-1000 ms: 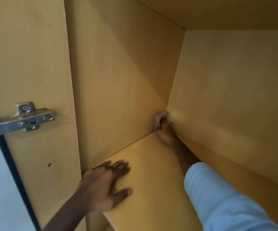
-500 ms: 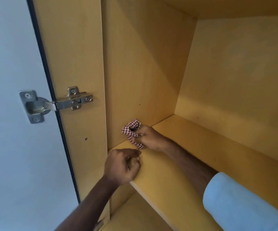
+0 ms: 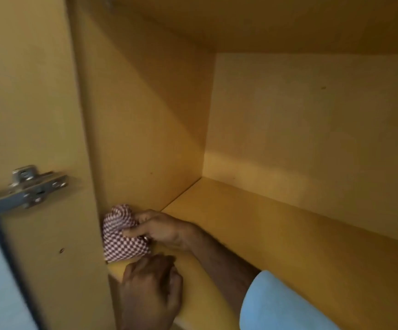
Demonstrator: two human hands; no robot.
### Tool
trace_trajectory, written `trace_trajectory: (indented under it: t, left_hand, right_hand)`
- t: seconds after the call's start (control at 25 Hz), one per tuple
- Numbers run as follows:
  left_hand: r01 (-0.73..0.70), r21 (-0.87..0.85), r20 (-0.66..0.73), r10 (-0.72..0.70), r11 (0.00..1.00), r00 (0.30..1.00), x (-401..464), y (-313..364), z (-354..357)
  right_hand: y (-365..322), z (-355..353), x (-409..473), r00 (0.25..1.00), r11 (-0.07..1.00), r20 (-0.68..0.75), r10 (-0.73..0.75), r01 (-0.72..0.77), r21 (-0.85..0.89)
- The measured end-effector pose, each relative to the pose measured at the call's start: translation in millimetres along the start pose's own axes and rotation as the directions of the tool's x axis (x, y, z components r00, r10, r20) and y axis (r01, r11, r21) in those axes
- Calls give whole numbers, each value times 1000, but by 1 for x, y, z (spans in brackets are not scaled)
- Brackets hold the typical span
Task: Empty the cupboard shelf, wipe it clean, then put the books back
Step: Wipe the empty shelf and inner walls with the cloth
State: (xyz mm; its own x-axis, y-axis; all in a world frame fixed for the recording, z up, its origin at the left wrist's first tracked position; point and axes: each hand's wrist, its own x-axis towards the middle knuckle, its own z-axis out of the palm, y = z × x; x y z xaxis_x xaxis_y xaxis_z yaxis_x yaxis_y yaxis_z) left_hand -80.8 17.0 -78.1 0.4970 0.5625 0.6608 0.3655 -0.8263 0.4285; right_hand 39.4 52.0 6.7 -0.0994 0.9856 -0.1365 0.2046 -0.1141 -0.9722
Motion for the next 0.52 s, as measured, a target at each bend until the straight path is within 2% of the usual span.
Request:
trace_trajectory:
  t: [0.04, 0.12, 0.16, 0.24, 0.32, 0.4, 0.48, 0.52]
  left_hand:
    - [-1, 52, 149, -7, 999, 989, 12, 8, -2]
    - [-52, 105, 367, 10, 993, 930, 44, 31, 5]
    - [-102, 104, 406, 52, 989, 913, 60, 46, 12]
    - [-198, 58, 382, 161, 978, 910, 93, 83, 35]
    - [-304, -23, 374, 290, 952, 881, 120, 130, 68]
    - [-353, -156, 380, 386, 923, 841, 127, 171, 109]
    - [-324, -336, 432, 450, 884, 781, 116, 205, 149]
    - [-297, -431, 474, 494, 852, 729, 106, 220, 167]
  right_hand:
    - [-2, -13, -7, 998, 994, -57, -20, 26, 104]
    - [-7, -51, -32, 965, 928, -247, -88, 170, 331]
    - [-12, -73, -47, 923, 875, -372, -95, 256, 412]
    - [-24, -113, -93, 795, 757, -601, -86, 444, 479]
    - [-33, -140, -147, 621, 633, -778, -94, 641, 435]
    - [-30, -154, -199, 438, 571, -895, -81, 757, 319]
    - [-18, -158, -250, 203, 579, -978, -56, 804, 134]
    - [-13, -157, -277, 47, 599, -998, -40, 800, 13]
